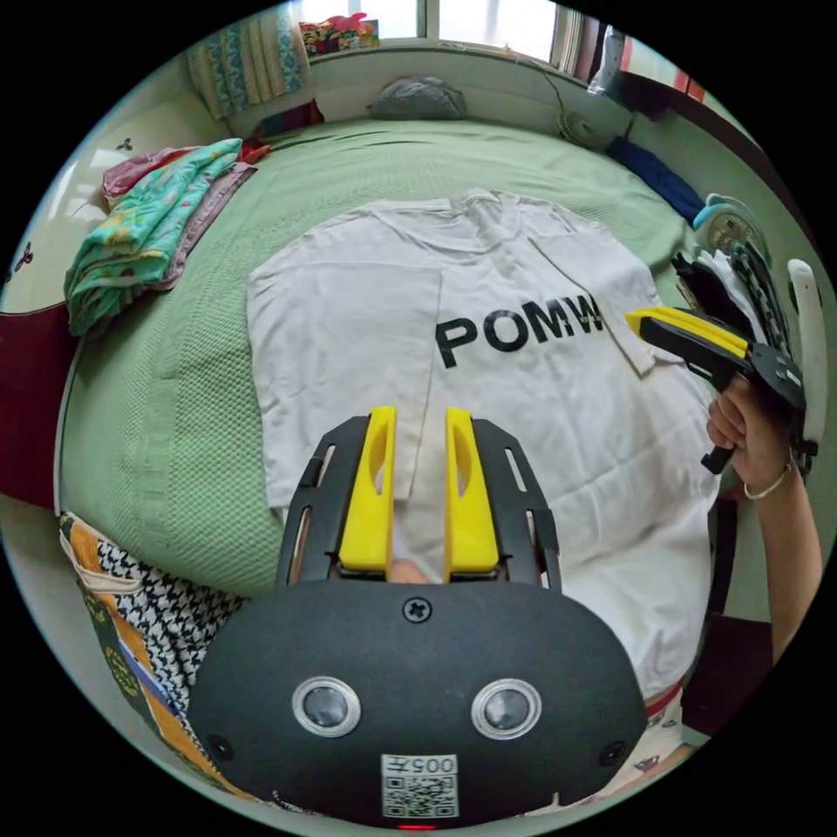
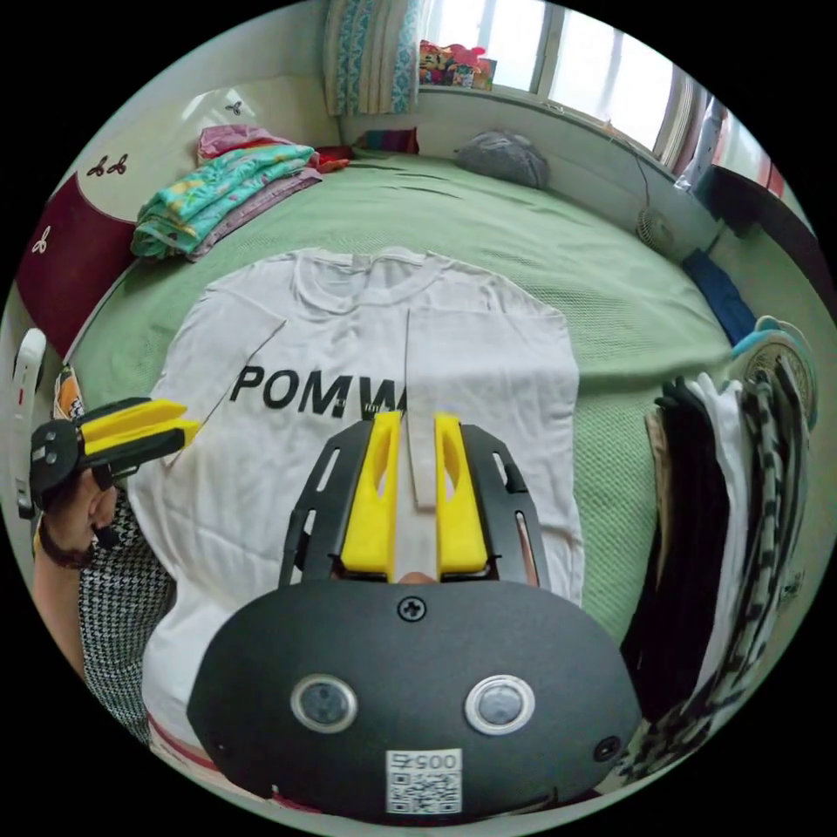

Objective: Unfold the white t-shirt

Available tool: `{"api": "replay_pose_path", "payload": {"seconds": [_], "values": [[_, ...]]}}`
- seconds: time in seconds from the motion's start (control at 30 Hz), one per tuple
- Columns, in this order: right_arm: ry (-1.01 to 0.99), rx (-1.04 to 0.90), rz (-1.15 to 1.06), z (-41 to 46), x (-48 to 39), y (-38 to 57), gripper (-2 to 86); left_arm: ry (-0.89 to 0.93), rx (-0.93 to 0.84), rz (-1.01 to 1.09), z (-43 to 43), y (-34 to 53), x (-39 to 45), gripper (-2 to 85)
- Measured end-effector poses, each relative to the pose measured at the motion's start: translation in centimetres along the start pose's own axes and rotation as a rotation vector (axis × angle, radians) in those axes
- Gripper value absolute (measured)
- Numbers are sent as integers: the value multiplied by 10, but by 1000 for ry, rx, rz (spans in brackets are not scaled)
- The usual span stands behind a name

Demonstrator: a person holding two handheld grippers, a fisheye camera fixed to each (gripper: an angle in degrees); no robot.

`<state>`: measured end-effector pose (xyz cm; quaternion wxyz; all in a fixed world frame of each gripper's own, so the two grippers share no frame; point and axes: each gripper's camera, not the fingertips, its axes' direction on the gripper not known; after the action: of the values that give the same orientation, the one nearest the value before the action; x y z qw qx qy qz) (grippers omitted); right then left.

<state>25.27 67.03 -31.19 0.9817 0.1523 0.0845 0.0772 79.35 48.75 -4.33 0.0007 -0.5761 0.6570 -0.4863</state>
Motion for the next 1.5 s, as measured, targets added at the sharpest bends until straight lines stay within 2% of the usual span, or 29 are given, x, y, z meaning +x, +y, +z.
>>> {"api": "replay_pose_path", "payload": {"seconds": [0.07, 0.3, 0.5, 0.6, 0.83, 0.93, 1.1, 1.23, 1.4, 1.5], "values": [[24, -31, 1, 21, -2, -17, 76, 2, -37, 28, 15, -9, -2, 99], [12, -48, -29, 38, -2, -34, 52, 72, 7, 24, 38, -24, -25, 76], [-61, -83, 37, 39, 15, -53, -5, 154, 3, 33, 52, -40, -41, 66], [-32, -105, 8, 40, 8, -64, -9, 91, -29, 68, 58, -52, -36, 61], [93, -156, 55, 43, -19, -85, -10, -2, -46, -25, 73, -68, -26, 18], [150, -169, 24, 39, -32, -92, -11, -65, -68, 15, 76, -74, -22, 9], [127, -134, 58, 24, -32, -104, -11, -169, -39, 14, 66, -77, -37, 4], [129, -94, 44, 4, -25, -113, -11, -170, -32, -78, 59, -75, -75, 2], [126, -58, 109, -20, -2, -124, -11, -267, -42, -225, 50, -75, -121, 1], [166, -28, 151, -35, 23, -130, -11, -263, -35, -322, 42, -71, -152, 1]]}}
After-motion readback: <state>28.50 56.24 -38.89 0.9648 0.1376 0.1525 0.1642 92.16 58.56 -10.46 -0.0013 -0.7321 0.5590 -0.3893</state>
